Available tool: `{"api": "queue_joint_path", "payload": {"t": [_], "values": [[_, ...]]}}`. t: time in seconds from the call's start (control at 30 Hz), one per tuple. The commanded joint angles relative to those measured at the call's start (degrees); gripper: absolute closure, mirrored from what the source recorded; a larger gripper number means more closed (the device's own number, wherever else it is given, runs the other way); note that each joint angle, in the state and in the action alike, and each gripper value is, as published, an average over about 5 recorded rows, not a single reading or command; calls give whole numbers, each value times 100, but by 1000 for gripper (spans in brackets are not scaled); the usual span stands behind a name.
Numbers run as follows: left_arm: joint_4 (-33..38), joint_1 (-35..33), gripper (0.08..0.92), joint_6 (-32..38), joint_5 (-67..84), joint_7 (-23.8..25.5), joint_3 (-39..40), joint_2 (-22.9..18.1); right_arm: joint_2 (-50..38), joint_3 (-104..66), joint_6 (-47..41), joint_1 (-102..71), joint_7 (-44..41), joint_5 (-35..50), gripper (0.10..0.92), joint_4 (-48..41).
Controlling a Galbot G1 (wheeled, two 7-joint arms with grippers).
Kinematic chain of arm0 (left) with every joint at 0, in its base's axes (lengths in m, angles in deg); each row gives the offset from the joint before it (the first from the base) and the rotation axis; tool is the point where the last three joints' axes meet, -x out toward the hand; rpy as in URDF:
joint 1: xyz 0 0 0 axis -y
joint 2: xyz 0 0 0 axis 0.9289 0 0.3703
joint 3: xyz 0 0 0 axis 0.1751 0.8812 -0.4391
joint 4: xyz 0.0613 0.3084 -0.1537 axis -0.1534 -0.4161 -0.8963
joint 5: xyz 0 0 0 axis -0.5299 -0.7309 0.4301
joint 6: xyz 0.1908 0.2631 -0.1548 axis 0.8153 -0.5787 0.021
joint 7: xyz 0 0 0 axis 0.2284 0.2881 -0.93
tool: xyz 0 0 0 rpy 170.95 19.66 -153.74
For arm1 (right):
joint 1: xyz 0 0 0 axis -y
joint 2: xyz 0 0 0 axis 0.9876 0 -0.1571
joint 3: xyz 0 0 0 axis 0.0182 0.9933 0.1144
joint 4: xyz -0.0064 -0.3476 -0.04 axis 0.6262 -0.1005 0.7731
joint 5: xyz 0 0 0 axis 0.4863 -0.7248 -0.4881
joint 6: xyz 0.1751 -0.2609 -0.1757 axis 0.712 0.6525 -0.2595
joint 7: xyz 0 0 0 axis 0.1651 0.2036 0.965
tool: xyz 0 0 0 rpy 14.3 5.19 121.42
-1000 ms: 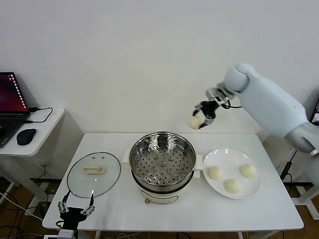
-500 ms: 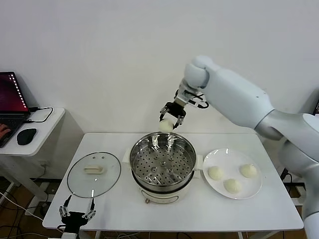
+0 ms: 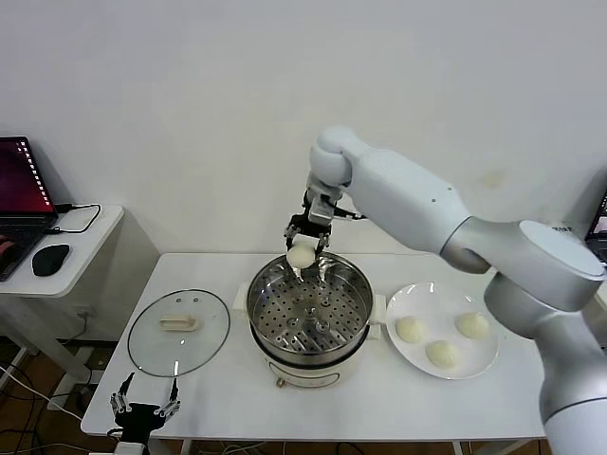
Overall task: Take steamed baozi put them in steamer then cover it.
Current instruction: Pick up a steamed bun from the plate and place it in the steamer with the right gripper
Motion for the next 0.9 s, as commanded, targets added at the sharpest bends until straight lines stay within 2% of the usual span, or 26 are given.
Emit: {"api": "queue_joint_path", "payload": {"t": [0.03, 0.9], "values": [[26, -5, 177, -37, 137, 19, -7, 8, 161, -55, 86, -280, -47, -324, 414, -14], [-19, 33, 177, -67, 208, 48, -7, 4, 207, -277, -103, -601, -65, -777, 414, -358]]}}
